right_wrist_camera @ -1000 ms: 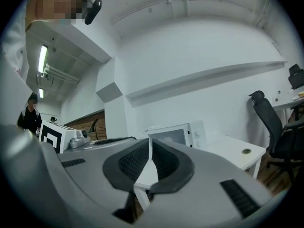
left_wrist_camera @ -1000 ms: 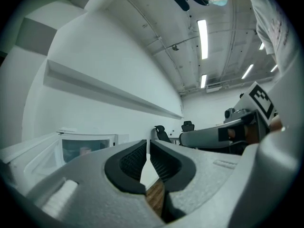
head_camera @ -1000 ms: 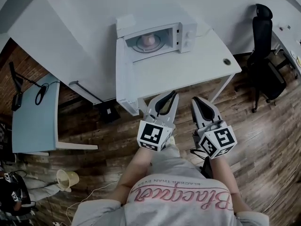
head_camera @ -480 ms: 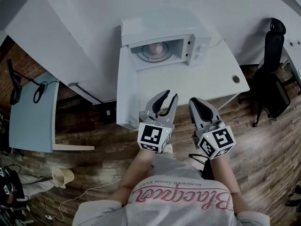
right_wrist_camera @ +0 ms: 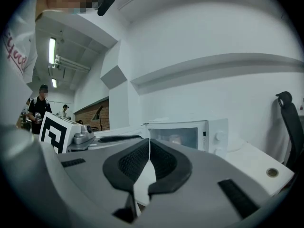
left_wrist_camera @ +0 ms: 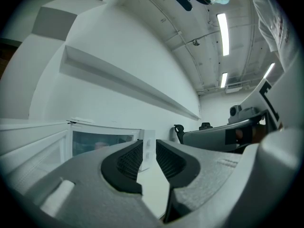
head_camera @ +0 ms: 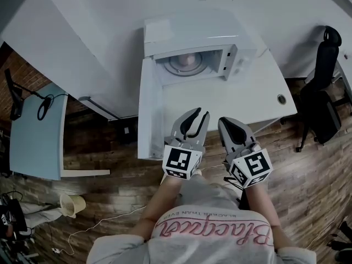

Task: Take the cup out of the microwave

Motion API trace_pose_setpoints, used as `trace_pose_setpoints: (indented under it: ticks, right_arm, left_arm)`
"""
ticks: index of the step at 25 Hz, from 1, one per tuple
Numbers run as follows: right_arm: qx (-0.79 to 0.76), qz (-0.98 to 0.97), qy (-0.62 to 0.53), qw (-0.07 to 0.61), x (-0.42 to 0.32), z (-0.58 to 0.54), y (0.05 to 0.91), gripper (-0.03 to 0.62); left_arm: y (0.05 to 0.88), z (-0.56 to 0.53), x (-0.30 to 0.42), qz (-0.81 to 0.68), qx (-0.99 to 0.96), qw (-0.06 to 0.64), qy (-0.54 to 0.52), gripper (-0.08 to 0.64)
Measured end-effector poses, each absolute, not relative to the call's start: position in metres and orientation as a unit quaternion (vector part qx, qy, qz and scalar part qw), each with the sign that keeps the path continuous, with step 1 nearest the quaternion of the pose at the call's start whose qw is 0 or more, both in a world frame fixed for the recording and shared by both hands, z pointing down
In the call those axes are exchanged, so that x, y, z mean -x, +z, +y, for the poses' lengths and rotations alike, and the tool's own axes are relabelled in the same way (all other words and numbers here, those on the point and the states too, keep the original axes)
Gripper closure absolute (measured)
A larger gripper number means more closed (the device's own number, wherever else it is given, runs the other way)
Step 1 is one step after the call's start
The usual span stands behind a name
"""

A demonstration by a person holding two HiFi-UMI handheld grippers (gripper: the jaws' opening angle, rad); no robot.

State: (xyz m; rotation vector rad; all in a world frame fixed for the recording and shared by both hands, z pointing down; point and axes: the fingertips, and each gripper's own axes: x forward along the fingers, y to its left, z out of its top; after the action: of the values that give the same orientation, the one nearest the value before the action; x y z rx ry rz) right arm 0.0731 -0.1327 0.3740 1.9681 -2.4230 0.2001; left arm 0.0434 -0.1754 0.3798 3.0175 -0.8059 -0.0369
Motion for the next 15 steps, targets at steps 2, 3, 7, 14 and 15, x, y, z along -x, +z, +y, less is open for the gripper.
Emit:
trace_pose_setpoints:
  ticks: [2, 3, 7, 14, 15]
  right_arm:
    - [-0.628, -0.776, 0.063, 0.009, -0.072, -0.138, 0.375, 0.580]
    - [-0.628, -0.776, 0.064, 0.009, -0.072, -0.140, 0.375, 0.580]
    - [-0.624, -0.779, 0.063, 0.015, -0.072, -0.146, 0.375, 0.580]
    - [-0.612, -0.788, 0.071, 0.016, -0.076, -0.155, 0.377, 0.580]
    - [-0.609, -0.790, 0.072, 0.015, -0.077, -0.157, 0.378, 0.580]
  left_arm:
    - [0.381, -0.180, -0.044, -0.260, -0.965, 0.010, -0.012, 0.471]
    - [0.382, -0.181, -0.044, -0.262, -0.965, 0.010, -0.011, 0.471]
    - [0.385, -0.190, -0.038, -0.273, -0.962, 0.014, -0.007, 0.471]
    - [0.385, -0.204, -0.034, -0.300, -0.954, 0.018, -0.001, 0.472]
    - [0.385, -0.206, -0.034, -0.304, -0.952, 0.018, -0.001, 0.471]
